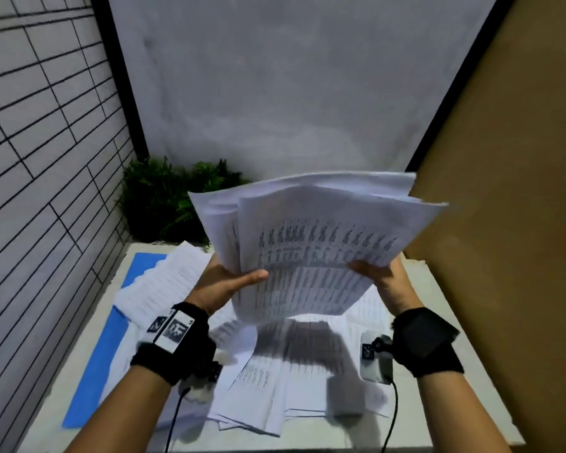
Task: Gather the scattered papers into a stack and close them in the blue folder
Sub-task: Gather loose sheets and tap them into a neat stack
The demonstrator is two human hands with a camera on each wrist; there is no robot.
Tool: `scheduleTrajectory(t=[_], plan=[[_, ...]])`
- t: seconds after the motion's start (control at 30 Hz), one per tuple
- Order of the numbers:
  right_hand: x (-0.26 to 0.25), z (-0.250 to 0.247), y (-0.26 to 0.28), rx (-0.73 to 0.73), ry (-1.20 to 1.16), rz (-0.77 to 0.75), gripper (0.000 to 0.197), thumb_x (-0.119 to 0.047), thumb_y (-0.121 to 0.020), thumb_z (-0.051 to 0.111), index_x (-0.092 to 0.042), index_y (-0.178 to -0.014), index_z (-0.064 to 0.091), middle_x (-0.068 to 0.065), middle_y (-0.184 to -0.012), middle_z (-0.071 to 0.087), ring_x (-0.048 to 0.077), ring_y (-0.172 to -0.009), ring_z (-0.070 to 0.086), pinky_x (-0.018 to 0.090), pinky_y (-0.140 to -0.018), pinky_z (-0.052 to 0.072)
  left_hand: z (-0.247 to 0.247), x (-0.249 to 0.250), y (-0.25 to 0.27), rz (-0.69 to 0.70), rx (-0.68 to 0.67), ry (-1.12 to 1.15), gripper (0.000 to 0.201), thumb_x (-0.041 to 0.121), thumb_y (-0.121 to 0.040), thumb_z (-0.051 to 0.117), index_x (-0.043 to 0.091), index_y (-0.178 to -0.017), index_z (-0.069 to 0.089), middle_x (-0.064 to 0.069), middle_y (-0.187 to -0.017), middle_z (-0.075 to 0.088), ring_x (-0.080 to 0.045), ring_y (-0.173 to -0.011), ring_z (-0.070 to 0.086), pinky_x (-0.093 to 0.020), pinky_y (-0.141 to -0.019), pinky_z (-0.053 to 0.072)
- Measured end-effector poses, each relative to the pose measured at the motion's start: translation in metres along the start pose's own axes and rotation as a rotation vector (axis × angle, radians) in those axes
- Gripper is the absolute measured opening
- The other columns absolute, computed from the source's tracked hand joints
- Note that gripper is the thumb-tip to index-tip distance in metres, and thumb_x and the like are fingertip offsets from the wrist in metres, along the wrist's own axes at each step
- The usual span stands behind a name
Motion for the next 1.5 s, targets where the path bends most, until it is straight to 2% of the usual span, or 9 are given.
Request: scheduleTrajectory(t=[0.1,0.2,0.4,0.6,0.7,0.97,1.17,1.3,1.5], plan=[[0.021,0.017,-0.001,-0.003,0.035,0.098,0.042,-0.004,-0.061,0.076,-0.025,-0.094,0.061,-0.009,-0.088,0.074,0.011,-0.087,0.068,0.042,-0.094,0.052,-0.008,-0.008,0.001,-0.028,-0.053,-0.026,0.087,0.054,-0.021,0.086,0.025,-0.098,0.059,0.017,-0.091,0.068,0.012,-0.078,0.065,-0.004,-0.065,0.050],[0.038,0.032,-0.003,0.033,0.060,0.156,0.032,0.004,-0.069,0.074,-0.017,-0.089,0.063,0.014,-0.099,0.066,0.031,-0.096,0.063,0.056,-0.099,0.046,-0.001,-0.016,0.000,-0.081,-0.029,-0.110,0.041,0.022,-0.056,0.084,0.032,-0.086,0.060,0.026,-0.070,0.072,-0.005,-0.088,0.064,-0.003,-0.065,0.051],[0.027,0.026,-0.009,0.081,-0.043,0.081,0.032,-0.007,-0.057,0.083,-0.016,-0.083,0.066,-0.010,-0.069,0.075,0.003,-0.070,0.069,0.022,-0.073,0.058,-0.009,-0.006,-0.002,0.003,0.068,-0.081,0.036,-0.004,-0.069,0.072,0.026,-0.087,0.064,0.018,-0.070,0.074,0.005,-0.073,0.067,-0.011,-0.068,0.055],[0.054,0.036,0.007,0.112,0.047,0.186,0.025,-0.002,-0.080,0.067,-0.025,-0.088,0.066,-0.011,-0.086,0.073,0.001,-0.079,0.070,0.042,-0.095,0.051,-0.001,-0.041,-0.006,-0.222,0.087,-0.077,0.069,0.045,-0.058,0.077,0.006,-0.112,0.058,-0.014,-0.112,0.067,-0.027,-0.104,0.063,-0.049,-0.098,0.048],[0.040,0.027,0.004,0.175,0.001,0.107,0.026,0.004,-0.079,0.064,-0.021,-0.084,0.066,-0.017,-0.073,0.075,-0.003,-0.073,0.069,0.029,-0.083,0.057,0.005,-0.025,-0.009,-0.125,0.072,-0.110,0.012,0.022,-0.073,0.072,0.024,-0.083,0.066,0.011,-0.077,0.074,-0.016,-0.088,0.064,-0.038,-0.087,0.052],[0.078,0.028,0.022,0.150,0.064,0.330,0.029,0.004,-0.080,0.065,-0.013,-0.102,0.059,-0.006,-0.092,0.066,0.008,-0.087,0.069,0.041,-0.099,0.047,0.004,-0.076,0.000,-0.354,-0.100,-0.277,0.027,0.021,-0.086,0.057,0.012,-0.111,0.055,-0.010,-0.112,0.062,-0.026,-0.110,0.058,-0.036,-0.098,0.044],[0.070,0.015,0.017,0.222,-0.028,0.234,0.031,0.002,-0.080,0.065,-0.026,-0.092,0.062,-0.013,-0.089,0.069,-0.006,-0.077,0.067,0.013,-0.071,0.054,0.005,-0.063,-0.018,-0.252,-0.051,-0.148,0.018,0.005,-0.082,0.061,0.017,-0.095,0.059,0.016,-0.076,0.071,-0.005,-0.081,0.062,-0.019,-0.077,0.052],[0.117,0.026,0.022,0.128,0.049,0.464,0.030,0.003,-0.083,0.062,-0.019,-0.103,0.056,0.003,-0.106,0.062,0.017,-0.099,0.062,0.027,-0.088,0.048,0.008,-0.109,-0.010,-0.532,-0.026,-0.065,0.021,0.016,-0.079,0.066,0.022,-0.098,0.060,0.000,-0.100,0.067,-0.022,-0.099,0.060,-0.034,-0.080,0.050],[0.130,0.006,0.023,0.354,0.143,0.452,0.023,-0.003,-0.088,0.058,0.004,-0.110,0.058,0.013,-0.104,0.061,0.027,-0.104,0.059,0.011,-0.064,0.053,0.031,-0.124,-0.021,-0.501,-0.089,-0.156,0.023,0.016,-0.085,0.060,0.010,-0.107,0.059,-0.006,-0.101,0.066,-0.023,-0.093,0.063,-0.034,-0.083,0.052]])
Point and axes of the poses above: each hand's wrist, its own y-axis away from the middle knuckle, its own z-axis out of the palm, x = y × z, the point moved 1 cm from there along -y, towards the middle knuckle
